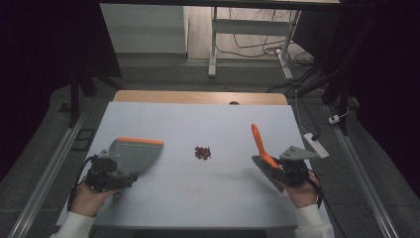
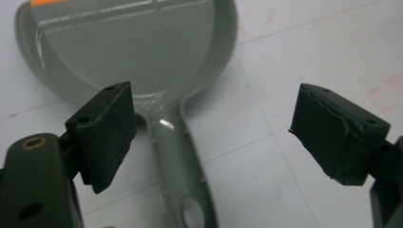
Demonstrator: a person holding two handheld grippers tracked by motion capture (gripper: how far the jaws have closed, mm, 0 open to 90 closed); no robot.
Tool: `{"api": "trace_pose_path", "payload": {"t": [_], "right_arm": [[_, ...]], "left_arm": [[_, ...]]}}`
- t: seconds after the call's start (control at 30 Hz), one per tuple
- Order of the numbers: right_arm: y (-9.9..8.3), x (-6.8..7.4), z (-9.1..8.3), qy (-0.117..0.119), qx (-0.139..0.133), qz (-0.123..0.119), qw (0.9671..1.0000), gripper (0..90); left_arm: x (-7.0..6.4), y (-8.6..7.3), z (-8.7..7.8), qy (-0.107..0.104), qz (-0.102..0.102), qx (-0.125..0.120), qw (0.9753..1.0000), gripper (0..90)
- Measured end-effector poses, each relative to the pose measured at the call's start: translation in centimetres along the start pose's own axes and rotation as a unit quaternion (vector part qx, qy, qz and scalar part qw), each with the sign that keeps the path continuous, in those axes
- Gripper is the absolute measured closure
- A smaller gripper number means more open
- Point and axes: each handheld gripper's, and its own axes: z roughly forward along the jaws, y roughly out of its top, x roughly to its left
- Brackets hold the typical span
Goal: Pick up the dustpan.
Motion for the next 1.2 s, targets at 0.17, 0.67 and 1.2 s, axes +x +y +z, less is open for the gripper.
{"api": "trace_pose_path", "payload": {"t": [0.17, 0.67, 1.2], "right_arm": [[0.0, 0.1, 0.1, 0.001, 0.002, -0.005, 1.0, 69.8], [0.0, 0.4, 0.6, 0.003, 0.01, -0.012, 0.9999, 69.8], [-0.2, 0.2, 0.7, 0.001, 0.015, -0.008, 0.9999, 69.8]], "left_arm": [[0.3, -0.3, 0.9, -0.002, -0.01, 0.025, 0.9996, 18.4], [2.9, -1.1, 3.6, -0.021, -0.061, 0.046, 0.9969, 32.1], [2.9, -1.0, 5.2, -0.021, -0.069, 0.047, 0.9963, 57.8]]}}
